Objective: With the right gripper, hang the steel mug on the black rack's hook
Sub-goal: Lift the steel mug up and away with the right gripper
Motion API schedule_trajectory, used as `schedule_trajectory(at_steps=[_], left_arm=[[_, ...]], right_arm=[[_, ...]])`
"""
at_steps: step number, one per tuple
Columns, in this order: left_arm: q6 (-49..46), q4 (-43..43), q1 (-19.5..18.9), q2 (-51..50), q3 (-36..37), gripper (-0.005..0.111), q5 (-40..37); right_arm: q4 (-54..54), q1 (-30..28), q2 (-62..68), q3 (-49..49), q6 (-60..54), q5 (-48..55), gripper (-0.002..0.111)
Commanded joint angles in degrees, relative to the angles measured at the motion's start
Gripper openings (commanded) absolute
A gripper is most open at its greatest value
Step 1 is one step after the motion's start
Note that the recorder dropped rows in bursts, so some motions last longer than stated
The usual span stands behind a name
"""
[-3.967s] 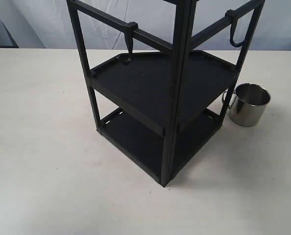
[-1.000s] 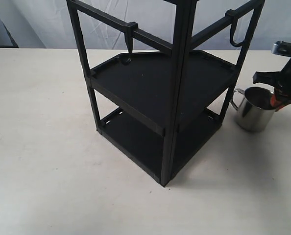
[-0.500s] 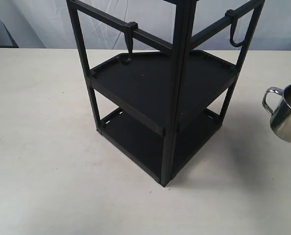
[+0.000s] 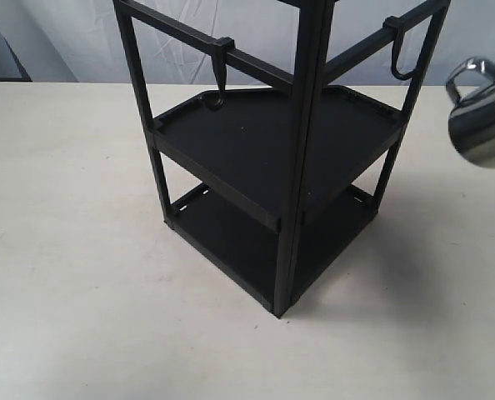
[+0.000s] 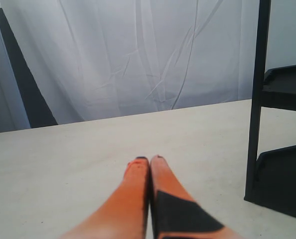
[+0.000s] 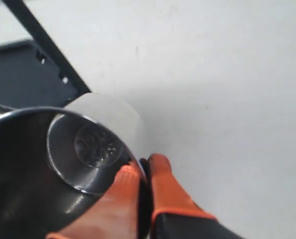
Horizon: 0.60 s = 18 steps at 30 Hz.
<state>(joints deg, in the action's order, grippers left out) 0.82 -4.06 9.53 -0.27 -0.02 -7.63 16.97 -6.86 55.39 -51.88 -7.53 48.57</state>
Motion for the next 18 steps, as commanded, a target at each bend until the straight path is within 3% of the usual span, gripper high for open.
schedule_trajectory(at_steps=[1, 11, 18], left_arm=[[0.14, -0.04, 0.27, 0.27, 0.02, 0.002, 0.3], [0.14, -0.04, 0.27, 0.27, 0.02, 0.002, 0.3], [0.14, -0.04, 0.27, 0.27, 0.02, 0.002, 0.3]], right_arm=[[-0.92, -0.28, -8.47, 6.98, 1.88, -10.71, -0.001], [5.58, 4.1, -26.35, 27.34, -0.63, -35.74, -0.001], [5.44, 7.23, -29.47, 32.33, -0.72, -42.29, -0.001]])
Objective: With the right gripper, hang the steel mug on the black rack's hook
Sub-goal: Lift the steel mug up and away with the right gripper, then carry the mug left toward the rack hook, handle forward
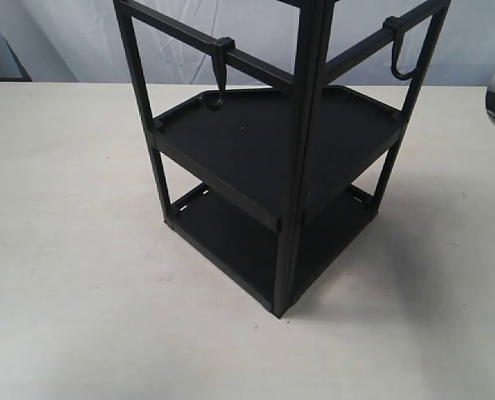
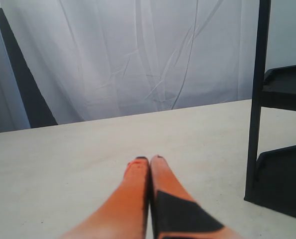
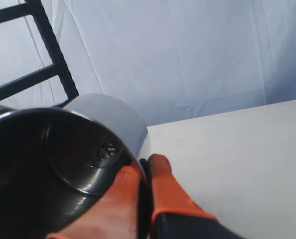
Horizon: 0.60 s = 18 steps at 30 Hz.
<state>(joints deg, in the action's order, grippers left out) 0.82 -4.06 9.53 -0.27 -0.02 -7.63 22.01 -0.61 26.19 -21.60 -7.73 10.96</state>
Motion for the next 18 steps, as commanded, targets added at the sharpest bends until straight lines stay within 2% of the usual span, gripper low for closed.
schedule_trajectory(at_steps=[1, 5, 8, 9, 10, 12, 13, 14, 15, 16, 18], left_arm=[[0.14, -0.04, 0.27, 0.27, 0.02, 0.002, 0.3], [0.14, -0.04, 0.27, 0.27, 0.02, 0.002, 0.3], [0.14, -0.04, 0.27, 0.27, 0.02, 0.002, 0.3], [0.14, -0.04, 0.27, 0.27, 0.02, 0.002, 0.3], [0.14, -0.04, 0.27, 0.27, 0.02, 0.002, 0.3], [0.14, -0.04, 0.27, 0.27, 0.02, 0.002, 0.3], [0.14, -0.04, 0.27, 0.27, 0.02, 0.002, 0.3], [0.14, -0.04, 0.27, 0.27, 0.02, 0.002, 0.3], [0.14, -0.04, 0.27, 0.27, 0.02, 0.002, 0.3], [0.14, -0.04, 0.27, 0.27, 0.02, 0.002, 0.3], [0.14, -0.04, 0.27, 0.27, 0.02, 0.002, 0.3]], right_arm=[[0.29, 1.27, 0.21, 2.68, -0.52, -5.77, -0.001], [0.65, 1.38, 2.91, 3.64, 0.23, -8.05, -0.001], [3.68, 1.38, 4.24, 1.91, 0.41, -1.7, -0.001], [3.68, 1.38, 4.5, 0.33, 0.41, 2.19, -0.001], [1.84, 1.27, 5.42, -4.06, 0.41, 13.24, -0.001], [-1.73, 1.27, 7.85, -11.18, 2.04, 26.01, -0.001], [-2.36, 1.27, 8.91, -13.41, 2.53, 28.85, -0.001], [-2.73, 1.27, 12.45, -19.25, 2.51, 36.69, -0.001], [-2.73, 1.27, 14.8, -21.54, 2.51, 40.4, -0.001], [-2.54, 1.27, 20.1, -26.9, 0.99, 49.29, -0.001], [-1.8, 1.27, 26.89, -32.75, -3.34, 56.08, -0.001]])
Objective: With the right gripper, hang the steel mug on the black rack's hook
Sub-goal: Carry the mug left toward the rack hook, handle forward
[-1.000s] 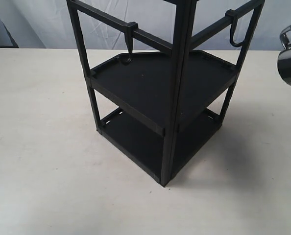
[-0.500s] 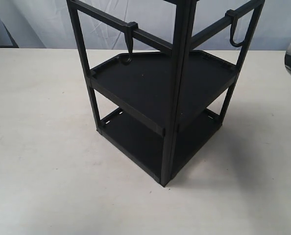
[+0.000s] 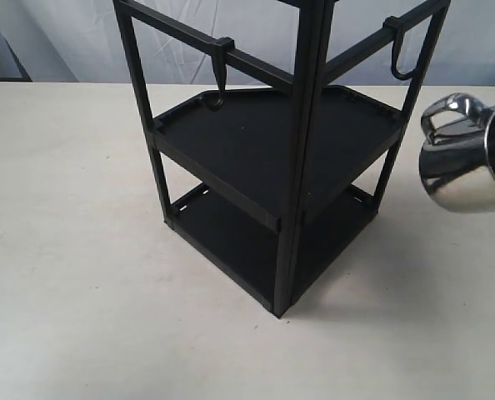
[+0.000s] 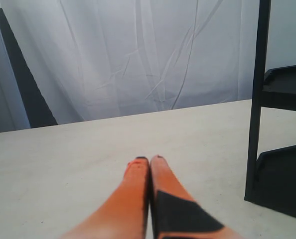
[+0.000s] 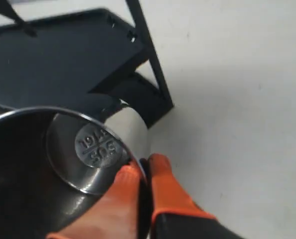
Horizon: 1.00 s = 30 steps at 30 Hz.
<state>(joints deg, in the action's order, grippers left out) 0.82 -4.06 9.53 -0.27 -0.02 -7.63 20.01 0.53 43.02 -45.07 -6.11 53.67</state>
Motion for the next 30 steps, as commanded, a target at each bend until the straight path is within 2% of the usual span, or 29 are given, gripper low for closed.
schedule_trajectory(at_steps=[1, 4, 7, 12, 19, 25, 30], left_arm=[[0.14, -0.04, 0.27, 0.27, 0.02, 0.002, 0.3], [0.14, -0.04, 0.27, 0.27, 0.02, 0.002, 0.3], [0.14, -0.04, 0.27, 0.27, 0.02, 0.002, 0.3], [0.14, -0.04, 0.27, 0.27, 0.02, 0.002, 0.3], [0.14, -0.04, 0.27, 0.27, 0.02, 0.002, 0.3], [0.14, -0.04, 0.27, 0.27, 0.02, 0.002, 0.3], [0.14, -0.04, 0.27, 0.27, 0.02, 0.002, 0.3]], right_arm=[[1.07, 0.13, 12.71, -11.51, -6.58, 15.05, -0.001], [5.74, 0.0, 19.47, -17.62, -12.85, 16.29, -0.001], [13.8, -3.63, 22.5, -19.94, -18.32, 16.29, -0.001], [14.81, -8.42, 22.55, -19.84, -18.85, 16.29, -0.001], [15.28, -10.21, 22.78, -19.84, -20.12, 16.29, -0.001], [18.67, -10.1, 20.77, -15.41, -19.66, 16.29, -0.001], [13.0, -10.1, 14.53, -8.26, -12.21, 16.29, -0.001]])
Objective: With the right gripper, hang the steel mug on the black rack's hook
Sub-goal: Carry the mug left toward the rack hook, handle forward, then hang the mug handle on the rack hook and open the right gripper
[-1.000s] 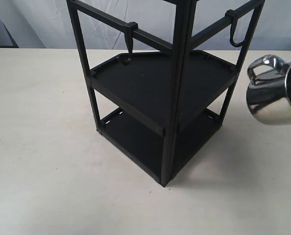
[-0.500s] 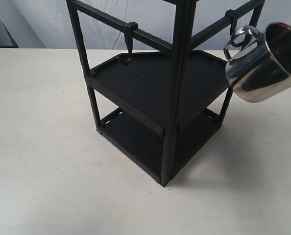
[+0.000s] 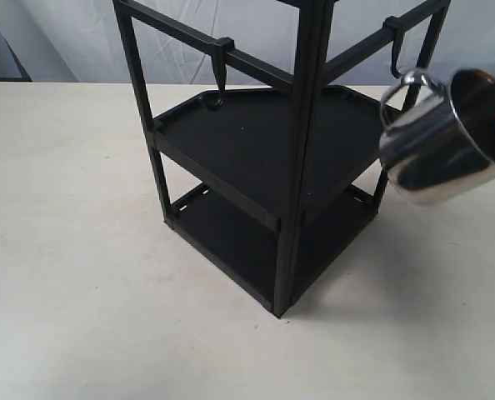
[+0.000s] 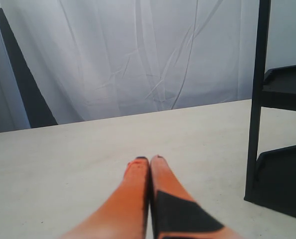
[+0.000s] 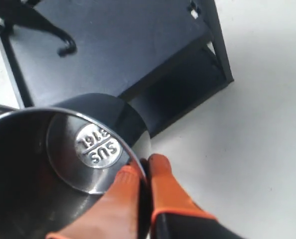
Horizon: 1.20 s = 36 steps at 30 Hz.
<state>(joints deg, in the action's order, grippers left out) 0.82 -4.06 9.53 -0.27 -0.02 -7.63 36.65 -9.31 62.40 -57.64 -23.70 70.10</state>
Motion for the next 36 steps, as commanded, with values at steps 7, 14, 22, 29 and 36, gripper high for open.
schedule_trajectory(at_steps=[7, 14, 22, 29, 36], left_arm=[[0.14, -0.04, 0.27, 0.27, 0.02, 0.002, 0.3], [0.14, -0.04, 0.27, 0.27, 0.02, 0.002, 0.3], [0.14, -0.04, 0.27, 0.27, 0.02, 0.002, 0.3], [0.14, -0.04, 0.27, 0.27, 0.02, 0.002, 0.3], [0.14, -0.04, 0.27, 0.27, 0.02, 0.002, 0.3]], right_arm=[[19.01, 11.01, -15.77, 15.02, 9.72, -1.65, -0.001], [26.21, 38.86, -12.04, 20.96, 15.75, -32.32, -0.001], [33.5, 58.7, -4.48, 20.96, 16.21, -63.3, -0.001], [37.43, 60.74, -1.29, 20.96, 16.21, -68.2, -0.001], [44.15, 60.74, 2.6, 20.96, 16.36, -68.44, -0.001]])
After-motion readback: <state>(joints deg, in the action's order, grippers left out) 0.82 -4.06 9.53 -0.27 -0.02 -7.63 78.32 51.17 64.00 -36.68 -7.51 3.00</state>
